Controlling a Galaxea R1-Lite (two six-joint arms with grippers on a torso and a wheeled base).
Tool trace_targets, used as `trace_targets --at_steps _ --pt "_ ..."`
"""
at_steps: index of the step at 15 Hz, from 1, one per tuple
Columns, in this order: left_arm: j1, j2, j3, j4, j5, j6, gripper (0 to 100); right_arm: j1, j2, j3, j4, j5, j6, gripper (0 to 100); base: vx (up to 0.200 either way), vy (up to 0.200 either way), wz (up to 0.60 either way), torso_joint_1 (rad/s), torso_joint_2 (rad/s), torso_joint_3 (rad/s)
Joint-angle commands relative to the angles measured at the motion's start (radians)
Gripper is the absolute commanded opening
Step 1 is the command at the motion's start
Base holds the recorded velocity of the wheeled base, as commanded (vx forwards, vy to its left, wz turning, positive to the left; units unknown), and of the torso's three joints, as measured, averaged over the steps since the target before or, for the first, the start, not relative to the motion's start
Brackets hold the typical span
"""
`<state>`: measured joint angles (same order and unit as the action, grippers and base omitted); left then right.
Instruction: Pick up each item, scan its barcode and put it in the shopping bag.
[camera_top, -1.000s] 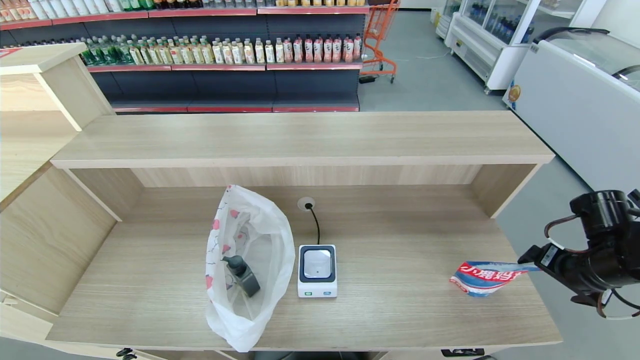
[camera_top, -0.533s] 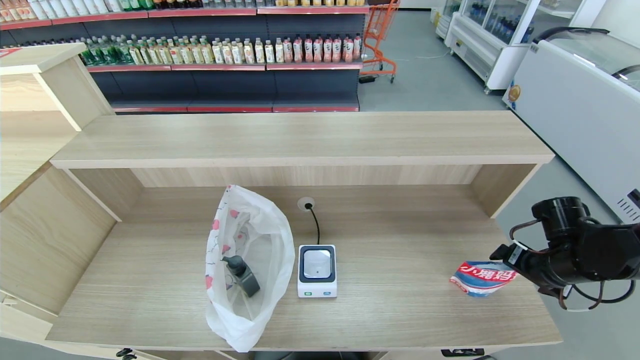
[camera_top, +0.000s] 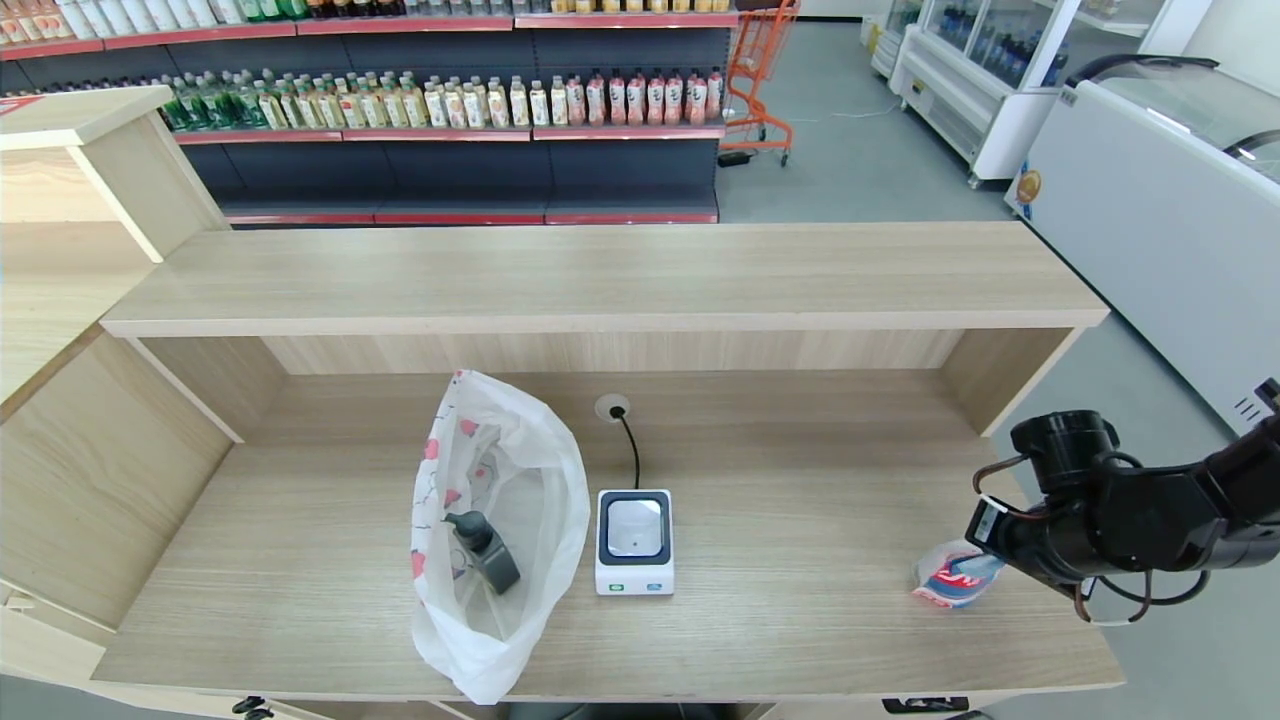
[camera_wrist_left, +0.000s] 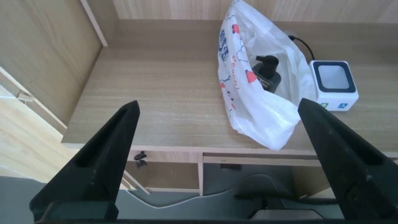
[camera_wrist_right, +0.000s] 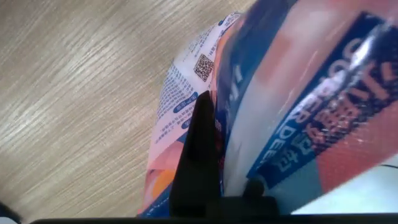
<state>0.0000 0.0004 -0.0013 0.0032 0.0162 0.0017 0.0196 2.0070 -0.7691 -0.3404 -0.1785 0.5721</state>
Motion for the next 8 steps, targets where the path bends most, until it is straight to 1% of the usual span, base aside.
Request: trace_targets --at_steps 1,4,5,8 --pt "0.0 0.0 0.0 0.0 0.001 0.0 100 0.019 0.038 0.007 -0.031 -0.001 -0.026 0 0.0 0.0 0.0 0.0 0.0 0.0" --pt "0.0 0.0 0.0 0.0 0.001 0.0 100 0.031 0.068 0.004 -0.055 -0.042 -0.094 0 0.0 0.0 0.0 0.0 0.0 0.0" --pt "0.0 0.0 0.0 0.0 0.001 0.0 100 0.036 0.079 0.005 -0.083 -0.055 -0.117 0 0.0 0.0 0.0 0.0 0.0 0.0" --pt "0.0 0.0 0.0 0.0 0.001 0.0 100 0.045 0.07 0.013 -0.152 -0.047 -0.153 0 0.0 0.0 0.0 0.0 0.0 0.0"
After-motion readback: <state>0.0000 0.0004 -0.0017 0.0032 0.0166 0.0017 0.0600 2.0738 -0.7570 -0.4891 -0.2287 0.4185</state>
